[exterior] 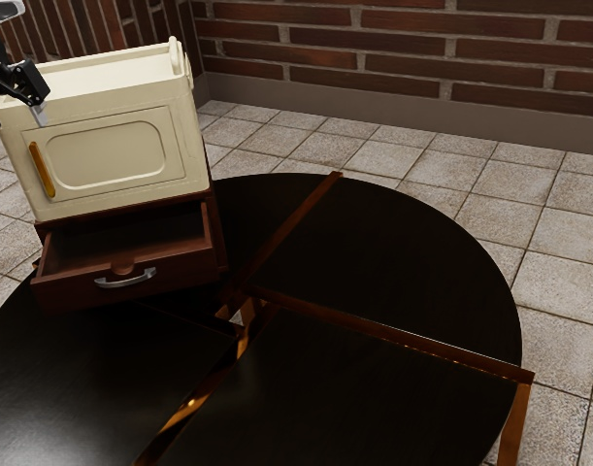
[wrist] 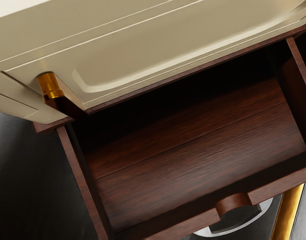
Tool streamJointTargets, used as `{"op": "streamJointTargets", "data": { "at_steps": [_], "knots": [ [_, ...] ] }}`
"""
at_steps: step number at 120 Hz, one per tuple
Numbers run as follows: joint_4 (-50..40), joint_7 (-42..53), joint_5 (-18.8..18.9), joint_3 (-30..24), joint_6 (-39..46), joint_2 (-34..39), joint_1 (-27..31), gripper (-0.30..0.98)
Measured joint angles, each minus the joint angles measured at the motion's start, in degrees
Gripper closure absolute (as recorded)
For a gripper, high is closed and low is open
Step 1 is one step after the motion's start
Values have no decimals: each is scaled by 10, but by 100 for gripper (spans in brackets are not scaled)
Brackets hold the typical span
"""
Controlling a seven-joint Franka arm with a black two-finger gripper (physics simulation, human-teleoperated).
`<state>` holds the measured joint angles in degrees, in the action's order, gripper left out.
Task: Push the drawer handle with one arm to close the drawer
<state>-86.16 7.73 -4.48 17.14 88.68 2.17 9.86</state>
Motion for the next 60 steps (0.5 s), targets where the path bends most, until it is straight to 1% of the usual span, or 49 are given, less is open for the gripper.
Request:
{"op": "streamJointTargets", "data": {
  "at_steps": [9, 17, 28, 36, 47, 60],
  "knots": [
    [0, 0, 1, 0, 0, 0, 0, 0],
    [9, 0, 9, -2, 0, 5, -1, 0],
    [56, 1, 35, -5, -3, 33, -23, 0],
    [85, 0, 53, -28, -6, 41, -40, 0],
    [88, 1, 69, -52, -10, 38, -62, 0],
    [76, 1, 79, -60, -14, 27, -82, 0]
  ]
}}
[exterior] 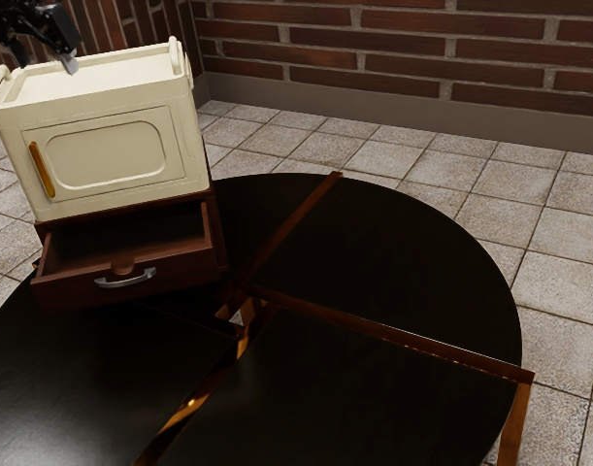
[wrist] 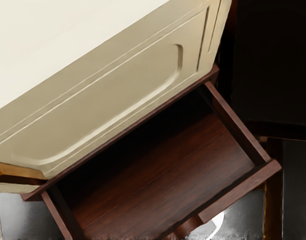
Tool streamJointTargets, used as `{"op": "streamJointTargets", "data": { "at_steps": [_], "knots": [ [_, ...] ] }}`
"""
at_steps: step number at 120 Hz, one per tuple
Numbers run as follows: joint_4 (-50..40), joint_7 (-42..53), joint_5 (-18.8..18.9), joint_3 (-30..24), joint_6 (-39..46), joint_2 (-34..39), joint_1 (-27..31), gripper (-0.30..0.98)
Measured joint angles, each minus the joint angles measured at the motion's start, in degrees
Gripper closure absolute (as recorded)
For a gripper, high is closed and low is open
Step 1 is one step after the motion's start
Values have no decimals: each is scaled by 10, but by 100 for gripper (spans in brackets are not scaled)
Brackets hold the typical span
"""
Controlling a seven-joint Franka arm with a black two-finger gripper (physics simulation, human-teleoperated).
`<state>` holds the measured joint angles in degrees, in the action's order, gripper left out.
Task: Push the drawer handle with one arm to close the drawer
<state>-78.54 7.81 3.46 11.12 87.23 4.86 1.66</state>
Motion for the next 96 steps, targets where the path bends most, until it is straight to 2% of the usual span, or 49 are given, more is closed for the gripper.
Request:
{"op": "streamJointTargets", "data": {
  "at_steps": [6, 26, 41, 63, 77, 96],
  "knots": [
    [-10, 0, 2, -1, -1, -1, -2, 4],
    [-91, -7, 5, -8, -5, 4, 3, 44],
    [-172, -22, 7, -10, 5, 8, 4, 62],
    [-289, -42, 12, -14, 76, 8, 3, 73],
    [-347, -53, 11, -14, 128, 11, 5, 76],
    [-420, -75, 5, -34, 177, 51, 6, 77]
  ]
}}
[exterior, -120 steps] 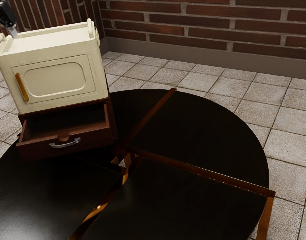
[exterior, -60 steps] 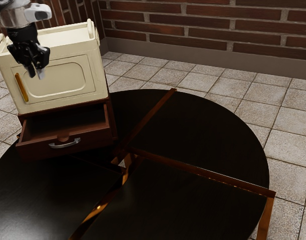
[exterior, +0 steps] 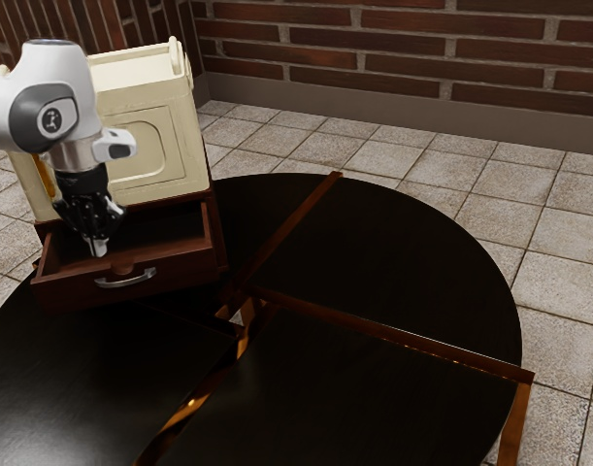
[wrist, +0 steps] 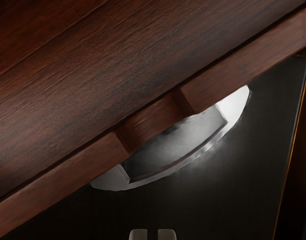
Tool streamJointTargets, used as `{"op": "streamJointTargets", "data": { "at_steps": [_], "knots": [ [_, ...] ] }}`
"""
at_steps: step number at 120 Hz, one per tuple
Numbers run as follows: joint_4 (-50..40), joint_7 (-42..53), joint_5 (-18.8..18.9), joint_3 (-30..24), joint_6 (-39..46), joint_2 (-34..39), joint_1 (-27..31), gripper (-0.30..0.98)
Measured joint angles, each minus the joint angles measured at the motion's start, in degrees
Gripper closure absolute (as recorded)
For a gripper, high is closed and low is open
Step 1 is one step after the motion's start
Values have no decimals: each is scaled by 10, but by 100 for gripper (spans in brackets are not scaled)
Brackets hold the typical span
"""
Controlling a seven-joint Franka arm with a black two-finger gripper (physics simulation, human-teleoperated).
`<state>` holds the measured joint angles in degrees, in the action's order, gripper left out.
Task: Push the drawer handle with one arm to close the drawer
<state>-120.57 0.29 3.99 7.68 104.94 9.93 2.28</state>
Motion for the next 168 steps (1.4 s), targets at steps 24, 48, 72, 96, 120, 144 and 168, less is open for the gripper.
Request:
{"op": "streamJointTargets", "data": {
  "at_steps": [24, 48, 72, 96, 120, 144, 168],
  "knots": [
    [-64, -42, -22, -18, 36, 26, -1, 78],
    [-107, -82, -33, -20, 98, 25, 9, 78],
    [-114, -118, -32, -19, 170, -18, 38, 79],
    [-124, -152, -26, -17, 253, -45, 43, 79],
    [-122, -185, 2, -15, 304, -51, 54, 78],
    [-116, -211, 21, -15, 354, -71, 65, 79],
    [-96, -232, 42, -15, 402, -95, 63, 78]
  ]
}}
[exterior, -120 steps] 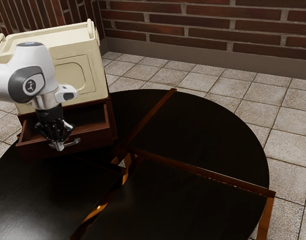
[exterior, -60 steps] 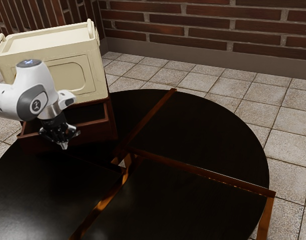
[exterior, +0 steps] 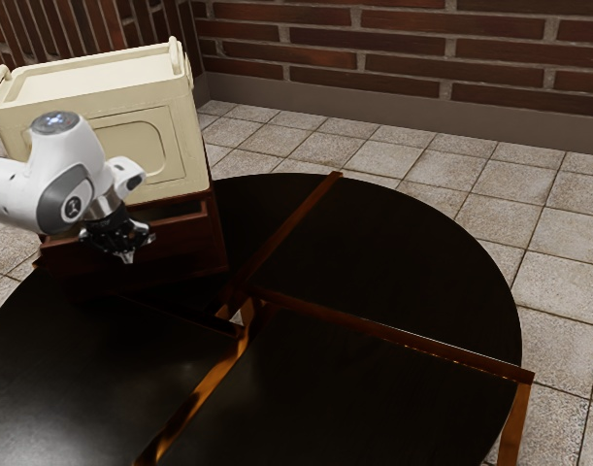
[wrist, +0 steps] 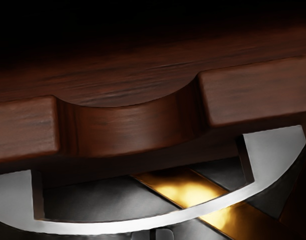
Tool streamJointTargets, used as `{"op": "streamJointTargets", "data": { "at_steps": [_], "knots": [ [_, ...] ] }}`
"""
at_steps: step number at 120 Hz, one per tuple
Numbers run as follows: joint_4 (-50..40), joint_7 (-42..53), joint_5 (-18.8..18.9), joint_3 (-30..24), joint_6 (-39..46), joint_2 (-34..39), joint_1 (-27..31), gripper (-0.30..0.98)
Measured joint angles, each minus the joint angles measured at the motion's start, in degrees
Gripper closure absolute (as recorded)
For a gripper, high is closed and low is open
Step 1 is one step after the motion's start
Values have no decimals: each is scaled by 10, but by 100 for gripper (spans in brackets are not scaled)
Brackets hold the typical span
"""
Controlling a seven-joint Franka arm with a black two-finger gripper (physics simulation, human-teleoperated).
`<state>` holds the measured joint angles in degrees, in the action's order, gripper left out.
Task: Push the drawer handle with one arm to close the drawer
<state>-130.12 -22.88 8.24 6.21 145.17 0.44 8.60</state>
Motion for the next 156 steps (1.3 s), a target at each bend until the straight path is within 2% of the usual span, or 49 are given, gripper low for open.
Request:
{"op": "streamJointTargets", "data": {
  "at_steps": [36, 71, 84, 110, 118, 133, 156],
  "knots": [
    [16, -22, 9, 16, 62, -26, -15, 78],
    [34, -33, 24, 35, 80, -43, 3, 78],
    [39, -39, 29, 36, 84, -47, -13, 79],
    [-16, -50, 32, 34, 45, 21, -7, 79],
    [-23, -51, 32, 33, 16, 46, -32, 66],
    [-31, -52, 32, 28, -41, 93, -140, 38],
    [-28, -50, 28, -24, -141, 171, -162, 16]
  ]
}}
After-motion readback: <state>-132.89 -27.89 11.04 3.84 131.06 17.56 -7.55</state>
